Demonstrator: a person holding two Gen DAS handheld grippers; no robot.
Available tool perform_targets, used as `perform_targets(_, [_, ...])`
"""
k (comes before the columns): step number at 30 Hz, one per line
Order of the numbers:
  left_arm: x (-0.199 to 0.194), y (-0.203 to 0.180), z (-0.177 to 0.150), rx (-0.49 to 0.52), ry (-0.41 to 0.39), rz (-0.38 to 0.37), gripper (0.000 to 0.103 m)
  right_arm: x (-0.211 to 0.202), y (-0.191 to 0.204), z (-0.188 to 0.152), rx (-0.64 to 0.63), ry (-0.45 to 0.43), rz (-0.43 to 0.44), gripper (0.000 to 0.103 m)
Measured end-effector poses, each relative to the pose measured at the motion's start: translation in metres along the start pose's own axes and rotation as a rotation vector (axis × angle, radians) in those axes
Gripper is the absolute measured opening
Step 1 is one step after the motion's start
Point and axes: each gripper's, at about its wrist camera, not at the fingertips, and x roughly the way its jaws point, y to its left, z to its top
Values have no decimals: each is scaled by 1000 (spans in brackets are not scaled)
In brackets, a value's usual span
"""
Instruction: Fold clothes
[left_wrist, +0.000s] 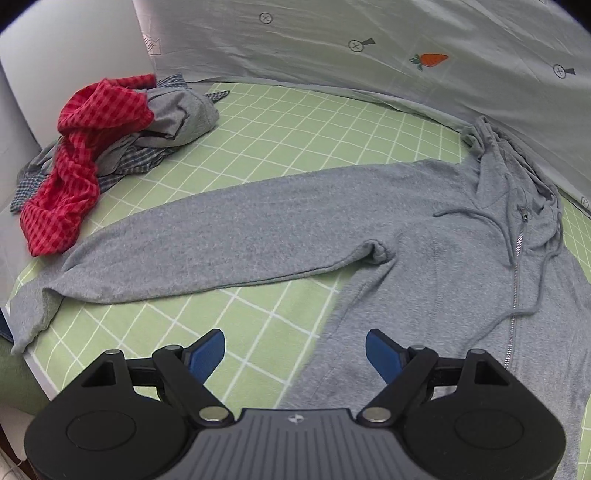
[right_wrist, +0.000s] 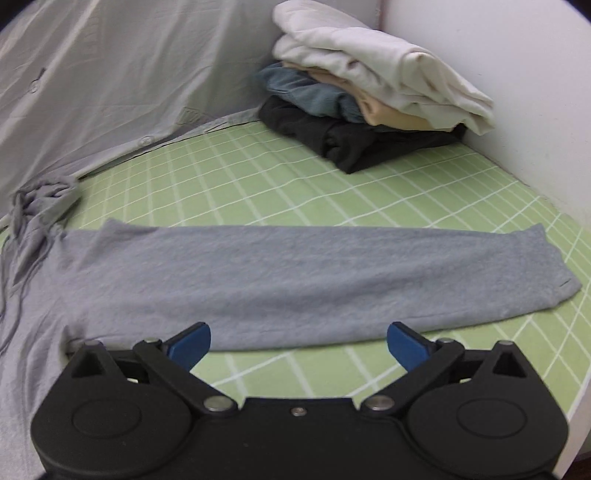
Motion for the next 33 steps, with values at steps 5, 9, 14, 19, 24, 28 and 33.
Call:
perform_targets(5, [6,75,3,-95,8,21,84,-28,91,-26,-204,13,129,103])
perform_targets(9, [14,130,7,-155,8,35,84,-47,149,-41,-280,14,190,103])
perform_targets(14, [32,190,17,-221,5,46,84,-51,201,-61,-294,23,198,103])
perform_targets(19, [53,228,23,-307,27,26,83,-45,231,-82,-269,71,161,103])
perform_targets(24, [67,241,29,-347,31,-43,68,-49,240,-92,-246,94,119,103])
perform_targets(28, [76,234,36,-309,50,-50,56,-46,235,-93,-198,119,106,103])
perform_targets(33, [75,218,40,-231,31,-67,10,-44,229,-93,-174,143,122,103])
